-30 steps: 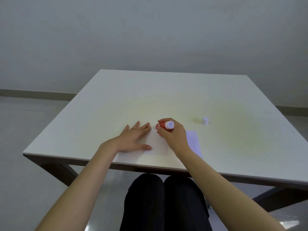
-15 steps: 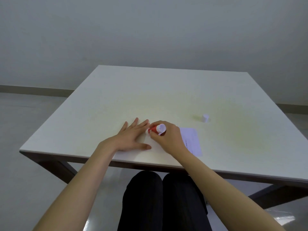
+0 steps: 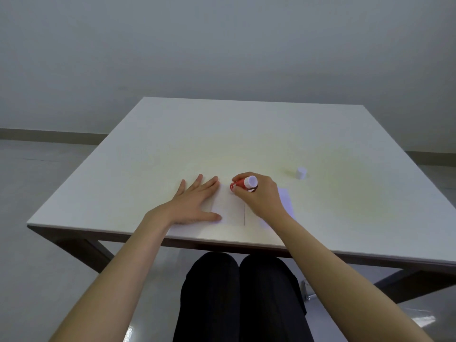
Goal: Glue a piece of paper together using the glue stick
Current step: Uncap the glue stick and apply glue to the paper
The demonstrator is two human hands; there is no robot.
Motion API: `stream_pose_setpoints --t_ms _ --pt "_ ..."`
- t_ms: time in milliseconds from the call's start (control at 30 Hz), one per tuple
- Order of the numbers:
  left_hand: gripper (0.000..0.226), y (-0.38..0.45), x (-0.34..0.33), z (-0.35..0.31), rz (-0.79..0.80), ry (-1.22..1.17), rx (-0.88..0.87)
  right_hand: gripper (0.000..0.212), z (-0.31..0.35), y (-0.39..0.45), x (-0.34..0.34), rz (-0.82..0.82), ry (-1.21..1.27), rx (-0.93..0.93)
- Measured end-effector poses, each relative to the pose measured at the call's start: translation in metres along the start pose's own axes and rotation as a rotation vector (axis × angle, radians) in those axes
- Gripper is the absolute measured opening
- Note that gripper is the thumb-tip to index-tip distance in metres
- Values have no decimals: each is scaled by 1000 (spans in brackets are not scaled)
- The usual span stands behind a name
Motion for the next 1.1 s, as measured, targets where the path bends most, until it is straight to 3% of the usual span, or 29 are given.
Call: stream_pose_setpoints --t_ms 100,333,567,733,1000,1100 --pt "93 0 0 -1 0 1 -2 10 -2 -2 4 -39 -2 -1" --pt "95 0 -1 1 -39 -45 -15 13 5 -39 -16 115 58 84" --pt "99 2 -3 5 -35 -6 -14 10 -2 -10 13 -74 23 -25" --pt "99 3 -3 4 -52 7 -12 10 15 -52 -17 107 26 142" --pt "100 -1 0 1 -28 -26 -3 9 3 -21 5 32 41 8" --pt "101 0 0 0 -32 -37 -5 9 5 -39 0 162 38 48"
Point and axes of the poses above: each hand's wrist, its own y-axis towards the middle knuckle, its own x-axis out of the back of the hand, z = x × y, the point moved 9 cm from there along y, towards the middle knuckle, and after that the axes turned 9 degrees about -z, right-handed, at the moved point
